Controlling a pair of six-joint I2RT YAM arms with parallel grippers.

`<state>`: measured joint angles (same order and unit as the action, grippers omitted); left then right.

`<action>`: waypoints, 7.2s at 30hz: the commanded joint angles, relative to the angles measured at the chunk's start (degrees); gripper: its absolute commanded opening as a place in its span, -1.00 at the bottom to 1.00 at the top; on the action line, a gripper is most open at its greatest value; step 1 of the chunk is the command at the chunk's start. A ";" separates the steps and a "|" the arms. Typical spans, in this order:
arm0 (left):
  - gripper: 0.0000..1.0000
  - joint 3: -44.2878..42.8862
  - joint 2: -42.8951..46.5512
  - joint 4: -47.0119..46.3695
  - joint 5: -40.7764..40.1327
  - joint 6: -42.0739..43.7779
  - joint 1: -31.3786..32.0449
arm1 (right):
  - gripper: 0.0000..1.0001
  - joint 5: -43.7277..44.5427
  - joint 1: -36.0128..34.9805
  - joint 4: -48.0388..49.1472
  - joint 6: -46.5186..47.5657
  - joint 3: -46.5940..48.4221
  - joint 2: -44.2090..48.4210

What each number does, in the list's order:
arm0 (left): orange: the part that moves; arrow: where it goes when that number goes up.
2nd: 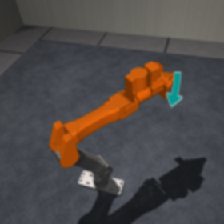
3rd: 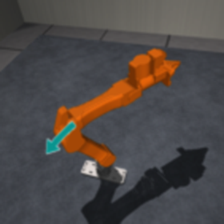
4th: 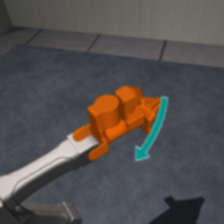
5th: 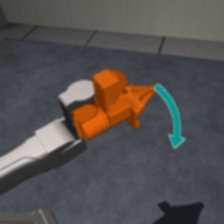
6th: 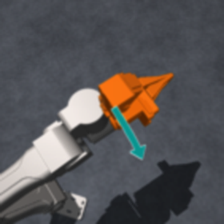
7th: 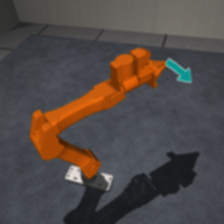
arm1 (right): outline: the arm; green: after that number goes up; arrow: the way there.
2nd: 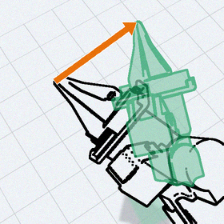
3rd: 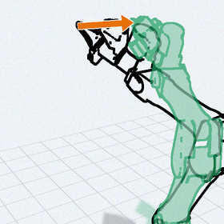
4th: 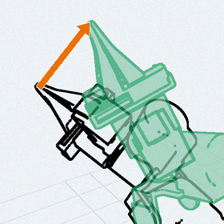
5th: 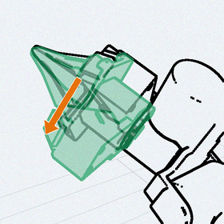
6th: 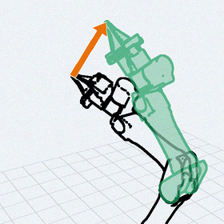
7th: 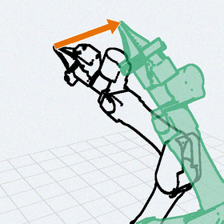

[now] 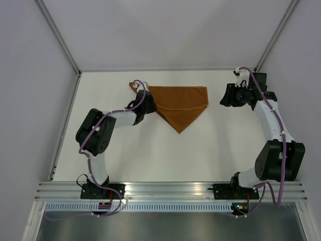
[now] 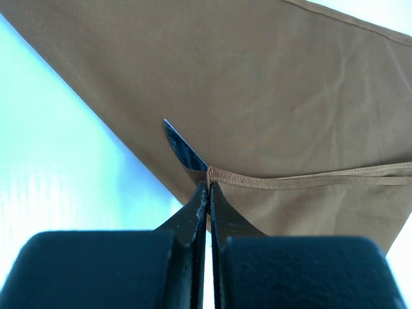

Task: Fold the napkin, place the utensils inside, and roll it up
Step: Fold the napkin

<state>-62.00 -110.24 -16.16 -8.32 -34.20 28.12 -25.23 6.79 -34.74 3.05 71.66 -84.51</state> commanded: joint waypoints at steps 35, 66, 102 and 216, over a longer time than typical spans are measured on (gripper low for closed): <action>0.18 -11.03 1.08 10.36 0.40 -6.05 -16.68 | 0.01 -0.87 0.24 -0.15 0.03 0.06 -0.57; 0.14 -35.64 -23.62 12.65 13.42 -11.42 -23.64 | -0.01 -0.78 0.24 0.03 -0.06 -0.12 -0.22; -0.95 -19.92 -14.58 -21.79 35.03 -9.39 -22.67 | -0.03 -0.34 0.24 0.29 -0.06 -0.20 -0.57; 0.13 -11.30 -3.84 9.13 36.88 35.16 15.56 | -0.03 1.06 0.16 0.73 0.12 -0.73 -1.97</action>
<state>-71.29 -114.78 -3.92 25.82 2.55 43.27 -25.06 6.87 -34.68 3.22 70.89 -86.21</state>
